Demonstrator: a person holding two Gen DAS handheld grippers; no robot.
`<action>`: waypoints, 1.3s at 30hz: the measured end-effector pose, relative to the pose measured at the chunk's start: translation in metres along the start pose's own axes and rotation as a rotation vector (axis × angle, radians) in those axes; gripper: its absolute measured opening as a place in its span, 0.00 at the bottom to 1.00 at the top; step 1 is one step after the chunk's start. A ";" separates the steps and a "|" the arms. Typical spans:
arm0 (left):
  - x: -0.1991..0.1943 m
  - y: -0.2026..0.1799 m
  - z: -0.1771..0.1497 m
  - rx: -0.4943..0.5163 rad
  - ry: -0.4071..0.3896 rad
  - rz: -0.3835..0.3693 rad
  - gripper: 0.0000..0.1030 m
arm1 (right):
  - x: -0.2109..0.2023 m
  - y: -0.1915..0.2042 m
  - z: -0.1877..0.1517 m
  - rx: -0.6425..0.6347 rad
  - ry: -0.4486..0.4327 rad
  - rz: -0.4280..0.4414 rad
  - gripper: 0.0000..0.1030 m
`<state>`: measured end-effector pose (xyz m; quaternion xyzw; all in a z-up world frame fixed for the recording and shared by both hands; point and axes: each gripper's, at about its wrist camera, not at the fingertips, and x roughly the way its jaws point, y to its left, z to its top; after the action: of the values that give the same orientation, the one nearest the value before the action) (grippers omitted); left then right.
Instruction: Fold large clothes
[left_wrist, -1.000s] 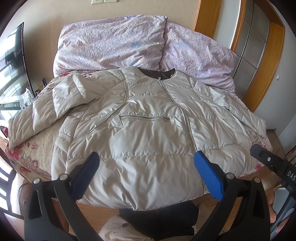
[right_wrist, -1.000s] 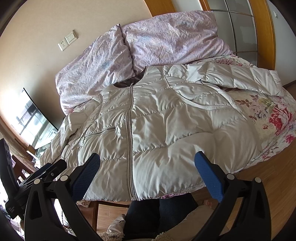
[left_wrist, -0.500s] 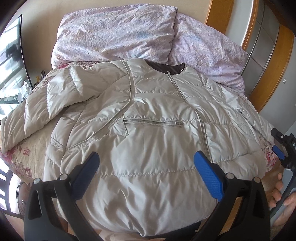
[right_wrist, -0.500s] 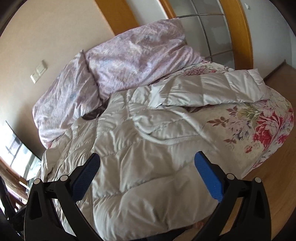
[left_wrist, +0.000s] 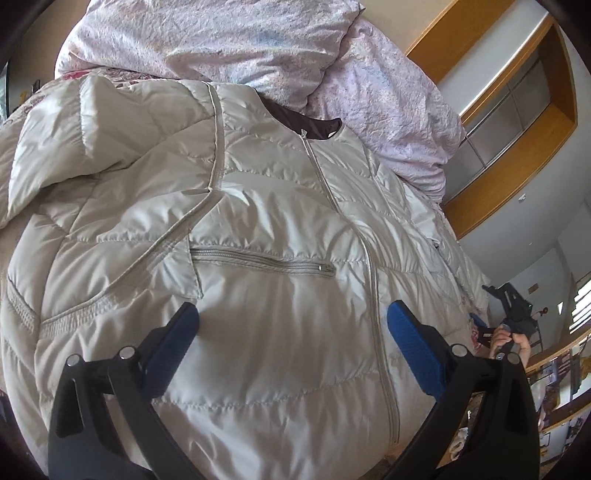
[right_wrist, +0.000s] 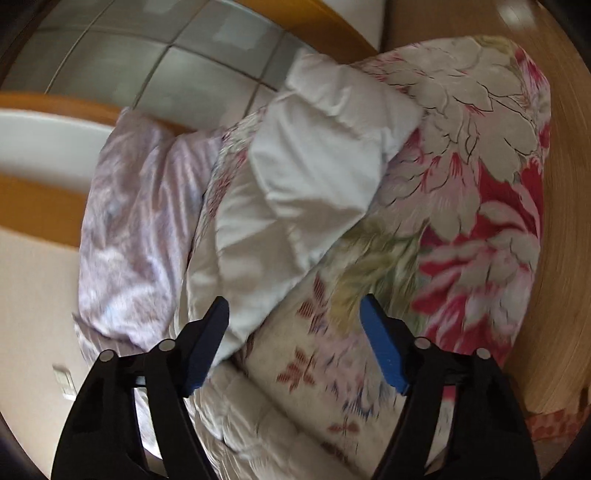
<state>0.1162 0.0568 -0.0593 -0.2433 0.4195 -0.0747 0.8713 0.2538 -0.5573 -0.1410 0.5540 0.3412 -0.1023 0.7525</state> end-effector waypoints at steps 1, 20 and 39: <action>0.001 0.001 0.001 -0.008 -0.004 -0.008 0.98 | 0.002 0.000 0.004 0.006 -0.020 -0.003 0.64; -0.006 0.029 0.019 -0.051 -0.175 0.008 0.98 | -0.007 0.045 0.038 -0.192 -0.263 -0.231 0.10; -0.038 0.069 0.015 -0.163 -0.287 -0.002 0.98 | -0.013 0.297 -0.190 -1.001 -0.064 0.224 0.09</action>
<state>0.0984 0.1350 -0.0587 -0.3218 0.2950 -0.0059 0.8997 0.3259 -0.2803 0.0647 0.1556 0.2637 0.1376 0.9420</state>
